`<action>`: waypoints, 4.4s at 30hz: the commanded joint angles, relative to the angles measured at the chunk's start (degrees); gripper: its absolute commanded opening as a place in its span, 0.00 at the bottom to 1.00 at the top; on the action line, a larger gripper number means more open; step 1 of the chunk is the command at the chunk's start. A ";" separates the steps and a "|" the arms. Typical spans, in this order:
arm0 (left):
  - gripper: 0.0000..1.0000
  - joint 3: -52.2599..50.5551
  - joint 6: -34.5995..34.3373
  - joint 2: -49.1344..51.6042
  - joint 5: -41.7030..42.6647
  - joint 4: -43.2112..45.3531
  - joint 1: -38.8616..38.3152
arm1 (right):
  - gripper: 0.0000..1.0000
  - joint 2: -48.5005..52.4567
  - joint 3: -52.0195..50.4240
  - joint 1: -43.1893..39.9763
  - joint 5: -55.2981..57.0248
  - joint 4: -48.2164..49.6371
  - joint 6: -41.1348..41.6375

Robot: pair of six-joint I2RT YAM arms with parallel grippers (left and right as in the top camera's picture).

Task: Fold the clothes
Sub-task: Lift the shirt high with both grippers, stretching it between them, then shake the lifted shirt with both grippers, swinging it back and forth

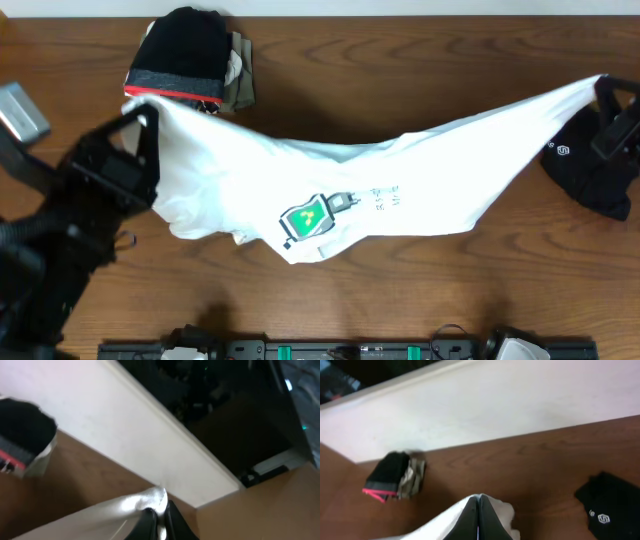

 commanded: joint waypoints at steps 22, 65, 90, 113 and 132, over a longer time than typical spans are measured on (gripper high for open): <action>0.06 11.41 -7.37 28.41 7.52 31.08 -0.15 | 0.01 17.33 2.19 -0.98 -18.21 27.43 16.48; 0.06 20.65 7.10 49.20 24.68 -13.18 -4.48 | 0.02 34.32 -9.51 -9.09 -57.75 88.13 62.31; 0.06 20.65 11.23 49.40 -0.22 -9.70 -5.49 | 0.02 34.32 -9.11 11.74 24.87 35.60 28.09; 0.06 23.43 17.09 48.70 -4.79 7.19 -4.70 | 0.01 34.47 21.27 12.22 36.17 14.58 2.08; 0.06 26.40 18.12 31.23 -13.55 -27.82 -17.49 | 0.01 32.52 35.39 14.67 30.95 -27.26 -1.42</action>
